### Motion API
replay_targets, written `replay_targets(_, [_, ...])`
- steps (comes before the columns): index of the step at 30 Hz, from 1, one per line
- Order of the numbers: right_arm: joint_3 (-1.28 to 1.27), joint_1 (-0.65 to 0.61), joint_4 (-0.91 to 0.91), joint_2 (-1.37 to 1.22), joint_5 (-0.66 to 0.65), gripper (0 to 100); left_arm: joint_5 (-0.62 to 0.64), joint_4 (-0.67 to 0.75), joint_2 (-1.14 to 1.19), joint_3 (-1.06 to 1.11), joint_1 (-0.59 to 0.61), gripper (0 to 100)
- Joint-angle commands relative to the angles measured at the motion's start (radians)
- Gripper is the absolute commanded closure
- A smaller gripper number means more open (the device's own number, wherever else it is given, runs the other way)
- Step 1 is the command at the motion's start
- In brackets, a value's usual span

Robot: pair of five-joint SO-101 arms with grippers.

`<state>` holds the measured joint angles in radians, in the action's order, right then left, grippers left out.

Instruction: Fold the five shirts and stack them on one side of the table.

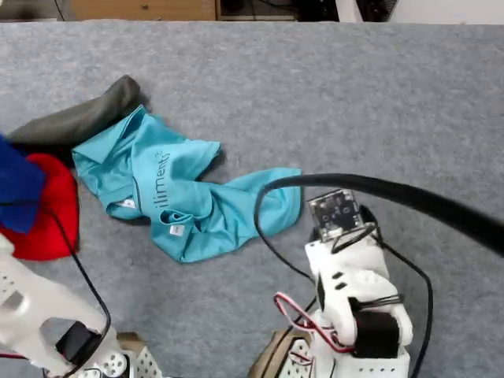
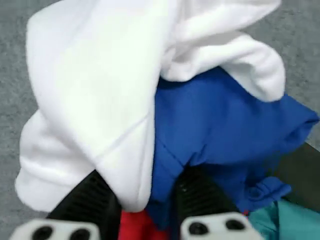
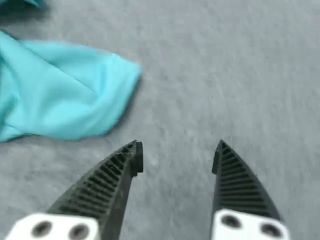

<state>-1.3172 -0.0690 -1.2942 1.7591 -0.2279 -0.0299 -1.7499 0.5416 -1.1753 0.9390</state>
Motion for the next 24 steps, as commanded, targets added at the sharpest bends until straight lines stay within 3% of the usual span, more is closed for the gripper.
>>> replay_targets(1, [0.125,-0.070,0.083,-0.153,0.037,77.2,0.003,-0.011,-0.163,0.129,-0.133,86])
replay_targets(5, [0.305,-0.079,0.133,-0.440,0.109,77.1,0.018,-0.009,-0.283,0.356,-0.262,76])
replay_targets(10, [0.605,-0.094,0.129,-0.868,0.218,77.1,0.144,-0.009,-0.351,0.542,-0.358,70])
replay_targets(21, [1.207,-0.349,-0.072,-1.649,0.368,76.9,0.187,-0.008,-0.349,0.675,-0.488,69])
replay_targets(24, [1.314,-0.429,-0.127,-1.821,0.407,70.5,0.187,-0.008,-0.349,0.700,-0.512,69])
